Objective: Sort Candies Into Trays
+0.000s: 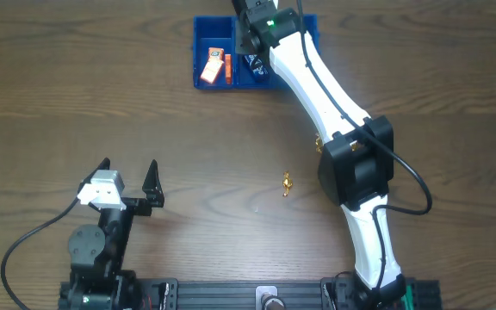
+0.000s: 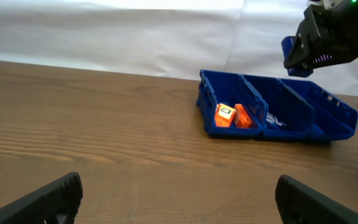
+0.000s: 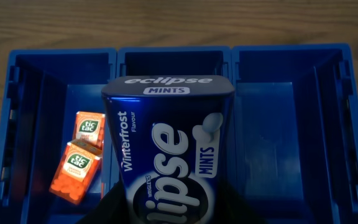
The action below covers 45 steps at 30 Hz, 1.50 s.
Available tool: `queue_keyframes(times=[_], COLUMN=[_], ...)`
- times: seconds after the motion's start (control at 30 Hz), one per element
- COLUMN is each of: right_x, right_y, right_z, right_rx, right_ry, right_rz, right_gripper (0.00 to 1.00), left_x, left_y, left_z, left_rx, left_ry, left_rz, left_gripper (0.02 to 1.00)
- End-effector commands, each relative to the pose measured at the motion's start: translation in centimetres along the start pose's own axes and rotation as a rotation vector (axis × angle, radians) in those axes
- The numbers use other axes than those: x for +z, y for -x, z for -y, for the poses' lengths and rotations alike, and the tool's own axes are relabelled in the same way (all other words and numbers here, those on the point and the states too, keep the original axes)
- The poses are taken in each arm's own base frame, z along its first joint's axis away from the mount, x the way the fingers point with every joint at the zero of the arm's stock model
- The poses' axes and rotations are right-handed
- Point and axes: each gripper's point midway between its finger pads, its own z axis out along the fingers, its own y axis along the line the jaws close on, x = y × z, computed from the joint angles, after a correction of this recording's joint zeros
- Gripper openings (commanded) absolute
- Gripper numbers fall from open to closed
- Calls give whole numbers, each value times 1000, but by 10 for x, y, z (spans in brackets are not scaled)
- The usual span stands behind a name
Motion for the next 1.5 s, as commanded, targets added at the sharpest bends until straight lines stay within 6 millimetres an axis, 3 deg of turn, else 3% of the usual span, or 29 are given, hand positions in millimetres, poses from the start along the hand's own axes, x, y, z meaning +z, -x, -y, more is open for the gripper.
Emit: queue_keyframes(times=[0.03,0.13,0.2,0.27,0.33,0.47,0.57,0.73,0.83,0.93,1.03,1.13,1.23,1.37,1.5], right_x=[2,2,2,2,1,-1,-17,-87,-138,-161,-164,-146,-122,-96,-87], right_y=[1,0,0,-1,-2,-2,1,18,11,-19,-71,-140,-203,-264,-299], right_z=[2,-1,-2,-3,-5,-6,-5,3,6,14,27,47,53,65,76], right_rx=[-11,-13,-15,-17,-28,-41,-42,-53,-80,-104,-71,-12,-3,11,24], right_ry=[-5,2,3,5,5,9,12,14,36,47,65,51,55,28,-17], right_rz=[0,2,2,1,0,-1,4,58,71,31,-69,-207,-351,-479,-560], right_gripper=[272,281,380,794,1000,1000,1000,1000,1000,1000,1000,1000,1000,993,989], left_x=[1,1,1,1,1,1,1,1,1,1,1,1,1,1,1], left_y=[-17,-17,-17,-17,-17,-17,-17,-17,-17,-17,-17,-17,-17,-17,-17], left_z=[0,0,0,0,0,0,0,0,0,0,0,0,0,0,0], left_rx=[-14,-14,-14,-14,-14,-14,-14,-14,-14,-14,-14,-14,-14,-14,-14], left_ry=[-5,-5,-5,-5,-5,-5,-5,-5,-5,-5,-5,-5,-5,-5,-5], left_rz=[-52,-51,-51,-52,-52,-52,-52,-51,-52,-51,-52,-51,-52,-52,-52], left_gripper=[998,998,998,998,998,998,998,998,998,998,998,998,996,998,998])
